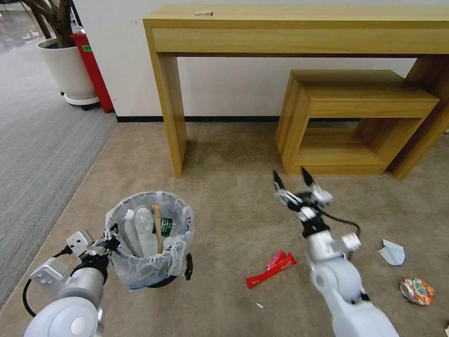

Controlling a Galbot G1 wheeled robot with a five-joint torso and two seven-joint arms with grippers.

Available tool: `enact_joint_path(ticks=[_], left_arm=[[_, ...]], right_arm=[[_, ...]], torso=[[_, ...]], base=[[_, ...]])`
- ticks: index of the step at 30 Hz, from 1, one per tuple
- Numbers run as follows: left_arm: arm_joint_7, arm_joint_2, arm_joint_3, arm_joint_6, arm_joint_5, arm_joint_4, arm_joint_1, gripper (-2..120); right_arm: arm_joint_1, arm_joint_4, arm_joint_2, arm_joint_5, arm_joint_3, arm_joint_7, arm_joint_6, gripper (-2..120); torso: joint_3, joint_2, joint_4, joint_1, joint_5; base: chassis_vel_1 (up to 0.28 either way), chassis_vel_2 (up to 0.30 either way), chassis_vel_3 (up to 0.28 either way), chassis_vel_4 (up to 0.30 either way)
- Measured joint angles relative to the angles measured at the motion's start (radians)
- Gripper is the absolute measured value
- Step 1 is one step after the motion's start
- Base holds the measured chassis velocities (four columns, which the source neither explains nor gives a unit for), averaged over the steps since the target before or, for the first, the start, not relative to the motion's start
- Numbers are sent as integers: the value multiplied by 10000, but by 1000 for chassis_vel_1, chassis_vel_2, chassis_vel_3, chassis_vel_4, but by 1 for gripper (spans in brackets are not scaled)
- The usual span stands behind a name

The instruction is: Pick up the trash bin and place the garbage on the floor into it.

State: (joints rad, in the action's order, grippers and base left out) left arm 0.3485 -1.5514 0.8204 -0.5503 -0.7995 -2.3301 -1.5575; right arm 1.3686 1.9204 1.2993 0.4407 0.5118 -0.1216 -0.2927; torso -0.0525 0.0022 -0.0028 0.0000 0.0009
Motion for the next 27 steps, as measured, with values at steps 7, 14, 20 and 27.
enact_joint_path(ticks=[7, 14, 20, 27], left_arm=[[106, 8, -27, 696, 274, -110, -53, 3], [125, 103, -27, 1127, 411, -214, -69, 3], [139, 200, -24, 1307, 475, -96, -88, 3], [140, 199, -124, 1308, 604, -53, -186, 3]], right_arm=[[788, 125, 293, -487, 920, 741, 35, 100], [815, 197, 470, -1008, 938, 1127, 113, 100], [718, 30, 678, -1701, 885, 1211, 357, 100], [882, 44, 429, -642, 56, 2256, 2337, 100]], torso=[[-1, 0, 4, 0, 0], [-1, 0, 3, 0, -3], [-2, 0, 4, 0, -2], [-1, 0, 2, -1, -3]], base=[[0, 0, 0, 0], [0, 0, 0, 0], [0, 0, 0, 0], [0, 0, 0, 0]])
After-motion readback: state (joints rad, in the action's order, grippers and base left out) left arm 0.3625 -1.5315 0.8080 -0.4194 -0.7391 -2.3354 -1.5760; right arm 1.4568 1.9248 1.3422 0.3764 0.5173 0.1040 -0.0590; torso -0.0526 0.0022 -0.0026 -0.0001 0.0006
